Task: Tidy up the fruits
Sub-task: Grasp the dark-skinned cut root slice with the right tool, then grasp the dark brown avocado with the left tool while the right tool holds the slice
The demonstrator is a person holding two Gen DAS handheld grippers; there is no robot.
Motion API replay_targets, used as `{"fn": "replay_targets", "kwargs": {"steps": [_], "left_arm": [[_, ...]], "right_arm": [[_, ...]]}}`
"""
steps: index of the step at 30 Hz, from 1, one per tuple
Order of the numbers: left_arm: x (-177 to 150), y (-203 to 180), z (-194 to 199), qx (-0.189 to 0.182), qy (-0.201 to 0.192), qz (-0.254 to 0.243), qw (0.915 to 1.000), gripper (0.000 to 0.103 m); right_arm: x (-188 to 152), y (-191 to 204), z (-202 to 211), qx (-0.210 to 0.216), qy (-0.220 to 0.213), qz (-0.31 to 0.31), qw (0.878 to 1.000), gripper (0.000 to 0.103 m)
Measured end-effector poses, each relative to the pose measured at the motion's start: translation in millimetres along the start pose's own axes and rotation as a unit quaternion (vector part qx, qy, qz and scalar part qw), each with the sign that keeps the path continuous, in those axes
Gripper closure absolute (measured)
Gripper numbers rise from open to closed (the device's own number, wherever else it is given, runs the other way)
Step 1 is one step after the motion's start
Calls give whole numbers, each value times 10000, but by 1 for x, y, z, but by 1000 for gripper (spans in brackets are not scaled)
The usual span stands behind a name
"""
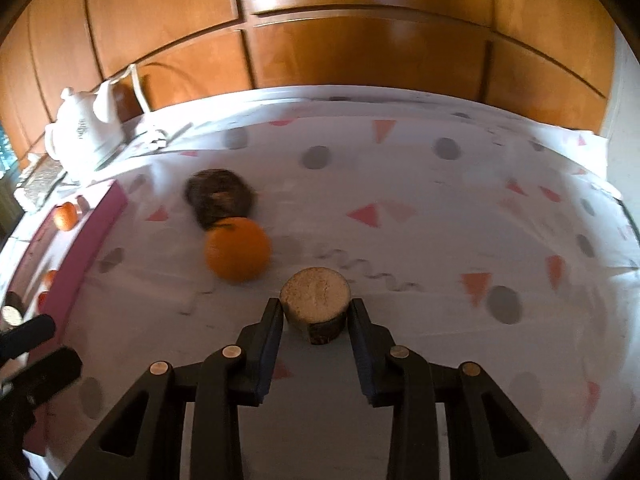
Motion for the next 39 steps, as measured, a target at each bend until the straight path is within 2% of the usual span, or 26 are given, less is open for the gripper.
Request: {"fn": "replay_targets", "kwargs": {"steps": [3,6,11,15,19,26,33,39], "left_arm": [[2,-2,-8,-40,57,31,10000,32],[6,-3,-15,23,55,38,10000,32],[14,-10,-23,-72,43,-28,10000,32],[25,-10,-30,-116,38,111,9999,34],[35,-12,-38,-90,38,203,9997,40],[53,-15,-51,-38,-11,271,9996,40],[83,-23,-62,-151,-117,338,9992,40],[98,-29,-88,-216,80,409,9989,40]], "right_arm": [[1,-21,0,-270,-16,-132,9995,69],[2,-33,-1,-182,-23,-335,9993,69],[-1,-33,-1,-161,-57,-356,9992,70],[-2,-35,0,-95,-101,-444,9989,70],[-2,-35,1,-57,-110,-472,9988,70],[-1,-41,1,-239,-138,-589,9979,70],[-2,-43,1,-153,-146,-654,9976,69],[-3,-44,1,-67,-172,-704,9973,69]]}}
Point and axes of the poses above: each gripper's, at about its wrist camera, not at the fingertips, and z roughly against the way its jaws point, y to its left, x to its top, the point moved 6 cm from there along -z, roughly the way its jaws point, and after that the axes turned 6 degrees about -z, right-handed, at the moved point
